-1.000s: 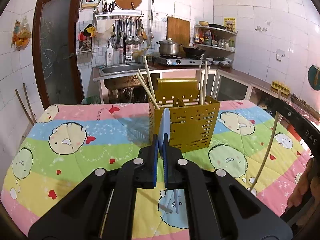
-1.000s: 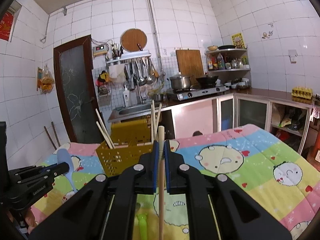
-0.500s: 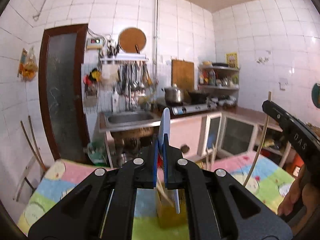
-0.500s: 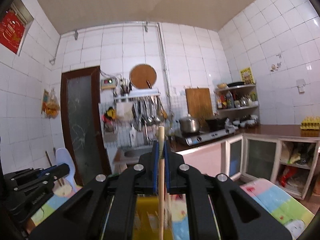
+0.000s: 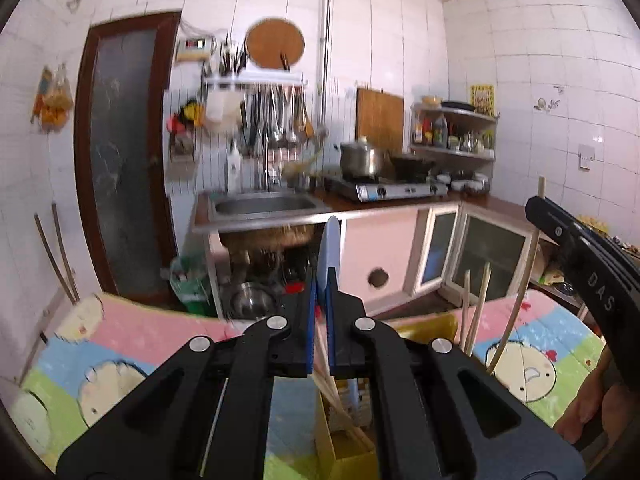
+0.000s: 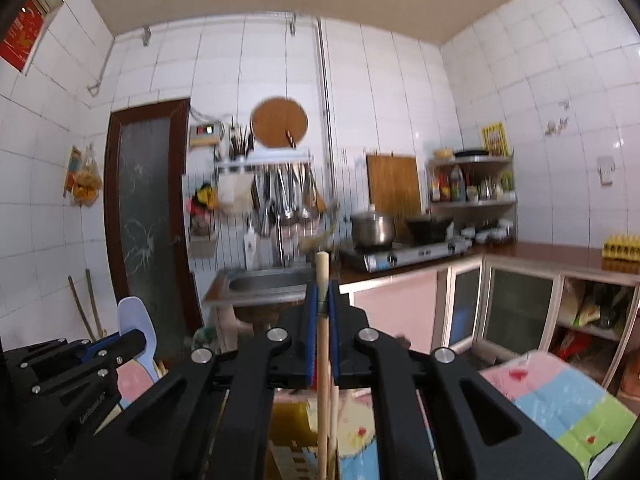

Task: Organize utensils
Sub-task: 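Open the left tool into the holder while the right tool releases its chopstick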

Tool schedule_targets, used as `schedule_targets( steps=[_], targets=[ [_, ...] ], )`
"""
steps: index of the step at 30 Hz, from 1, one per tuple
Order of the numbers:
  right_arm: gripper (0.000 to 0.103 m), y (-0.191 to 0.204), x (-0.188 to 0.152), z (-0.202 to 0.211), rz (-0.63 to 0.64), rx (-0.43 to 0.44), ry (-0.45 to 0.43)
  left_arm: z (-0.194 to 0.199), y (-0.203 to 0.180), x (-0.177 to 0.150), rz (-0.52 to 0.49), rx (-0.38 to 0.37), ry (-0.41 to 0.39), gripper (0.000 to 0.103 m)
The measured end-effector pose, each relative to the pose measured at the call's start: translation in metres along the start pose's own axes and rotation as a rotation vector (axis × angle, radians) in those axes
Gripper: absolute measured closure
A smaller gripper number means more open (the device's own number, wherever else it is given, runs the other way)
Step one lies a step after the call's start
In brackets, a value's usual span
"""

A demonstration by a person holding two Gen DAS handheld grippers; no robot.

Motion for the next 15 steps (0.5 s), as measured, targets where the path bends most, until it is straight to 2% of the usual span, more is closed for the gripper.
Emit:
schedule_targets(
  steps=[5,10,11,13,14,15],
  targets=[
    [0.097,-0.006,-0.019,-0.011,-0.008,0.025,0.088,-0.017,0.006,-0.020,0.014,0.010,0.061,0.100],
    [0.097,-0.006,-0.028,-0.020,0.000,0.045,0.165,-0.018,0.011,-0.024,0.034,0.011,0.119,0.099],
    [0.096,-0.007,-0.028,-0.020,0.003,0.049,0.180,-0.013,0.013,-0.023,0.035,0.018,0.122,0.094],
    [0.092,-0.008,-0.027,-0.018,0.011,0.039,0.200,-0.003,0.015,-0.020,0.028,0.025,0.117,0.077],
    [0.074,-0.011,-0.025,-0.014,0.010,0.032,0.205,0.007,0.017,-0.016,0.019,0.036,0.107,0.061],
    [0.061,-0.014,-0.022,-0.008,0.005,0.028,0.205,0.015,0.018,-0.013,0.012,0.044,0.096,0.046]
  ],
)
Point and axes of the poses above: each gripper's, at about its wrist camera, not at the fingertips, and z roughly against the way its jaws point, y to its left, x to its top, the point moved 1 cm from there along -z, roughly the way its jaws point, and after that the axes turned 4 degrees about z, right-handed, at the moved point
